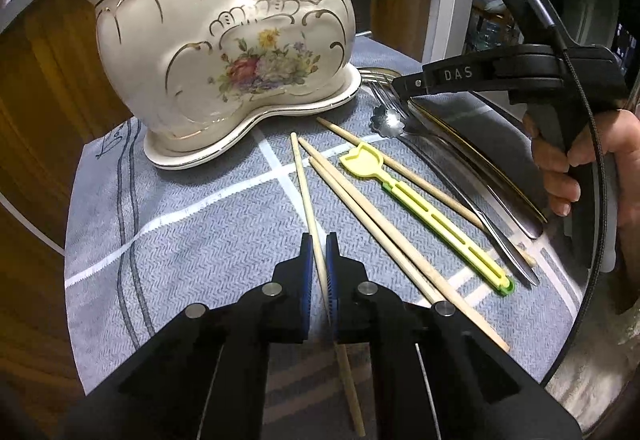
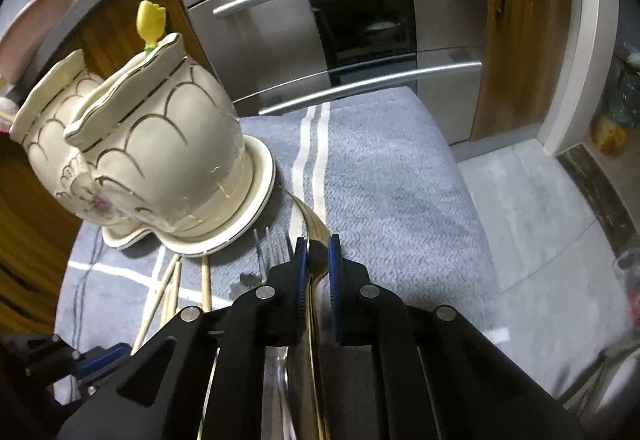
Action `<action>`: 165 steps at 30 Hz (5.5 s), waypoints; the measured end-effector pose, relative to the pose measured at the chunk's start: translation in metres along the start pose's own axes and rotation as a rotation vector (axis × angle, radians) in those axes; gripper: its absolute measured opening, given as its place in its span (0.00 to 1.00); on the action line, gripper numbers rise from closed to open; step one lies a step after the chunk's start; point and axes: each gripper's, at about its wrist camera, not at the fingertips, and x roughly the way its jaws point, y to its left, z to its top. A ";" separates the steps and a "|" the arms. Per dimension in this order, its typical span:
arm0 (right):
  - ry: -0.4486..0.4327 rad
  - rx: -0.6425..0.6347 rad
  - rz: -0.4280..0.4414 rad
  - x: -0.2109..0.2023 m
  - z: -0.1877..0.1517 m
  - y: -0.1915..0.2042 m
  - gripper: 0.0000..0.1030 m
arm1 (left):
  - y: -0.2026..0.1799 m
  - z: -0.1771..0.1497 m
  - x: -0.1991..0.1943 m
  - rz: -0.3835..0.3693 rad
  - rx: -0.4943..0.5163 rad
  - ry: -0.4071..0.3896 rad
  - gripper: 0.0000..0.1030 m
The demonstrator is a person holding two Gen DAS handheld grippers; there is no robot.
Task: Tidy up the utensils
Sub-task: 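Grasp another chopstick with the left tool while the right tool grasps the gold fork, then lift the chopstick and gold fork up over the ceramic holder, then release the chopstick into the large holder while the right tool releases the fork into the small one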
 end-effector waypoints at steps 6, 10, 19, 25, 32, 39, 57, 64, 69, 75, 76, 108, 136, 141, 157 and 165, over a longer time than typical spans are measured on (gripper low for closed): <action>-0.026 0.025 0.034 -0.013 -0.002 -0.006 0.06 | 0.001 -0.002 -0.002 -0.011 0.004 -0.005 0.05; -0.083 0.014 0.076 -0.035 -0.007 -0.004 0.05 | 0.003 -0.005 -0.007 -0.033 0.005 -0.023 0.04; -0.218 -0.079 0.135 -0.081 -0.012 0.006 0.03 | 0.013 -0.005 -0.031 -0.044 -0.011 -0.116 0.04; -0.281 -0.100 0.181 -0.102 -0.011 0.012 0.03 | 0.016 -0.001 -0.049 -0.072 -0.006 -0.206 0.04; -0.376 -0.130 0.206 -0.127 -0.011 0.022 0.03 | 0.019 0.002 -0.071 -0.090 -0.008 -0.325 0.04; -0.530 -0.147 0.251 -0.159 -0.013 0.032 0.03 | 0.024 0.006 -0.097 -0.087 0.003 -0.451 0.04; -0.659 -0.138 0.342 -0.188 0.049 0.065 0.03 | 0.130 0.050 -0.165 -0.111 -0.239 -0.869 0.04; -0.680 -0.098 0.388 -0.181 0.071 0.065 0.03 | 0.171 0.082 -0.132 -0.210 -0.304 -0.912 0.04; -0.683 -0.091 0.403 -0.171 0.083 0.066 0.03 | 0.183 0.107 -0.112 -0.266 -0.305 -0.915 0.04; -0.677 -0.065 0.458 -0.169 0.091 0.063 0.03 | 0.183 0.131 -0.086 -0.306 -0.280 -0.885 0.04; -0.685 -0.062 0.470 -0.171 0.092 0.062 0.03 | 0.185 0.133 -0.083 -0.314 -0.282 -0.884 0.04; -0.549 0.012 0.404 -0.097 0.087 0.049 0.03 | 0.173 0.101 -0.073 -0.374 -0.179 -0.785 0.04; -0.487 0.016 0.358 -0.094 0.076 0.040 0.41 | 0.142 0.069 -0.122 -0.192 -0.163 -0.756 0.53; -0.475 0.004 0.350 -0.098 0.067 0.042 0.47 | 0.128 0.067 -0.109 -0.112 -0.122 -0.681 0.54; -0.451 -0.060 0.263 -0.113 0.035 0.041 0.55 | 0.141 0.061 -0.106 0.012 -0.221 -0.643 0.54; -0.425 -0.068 0.189 -0.114 0.016 0.028 0.66 | 0.121 0.050 -0.119 0.022 -0.205 -0.643 0.58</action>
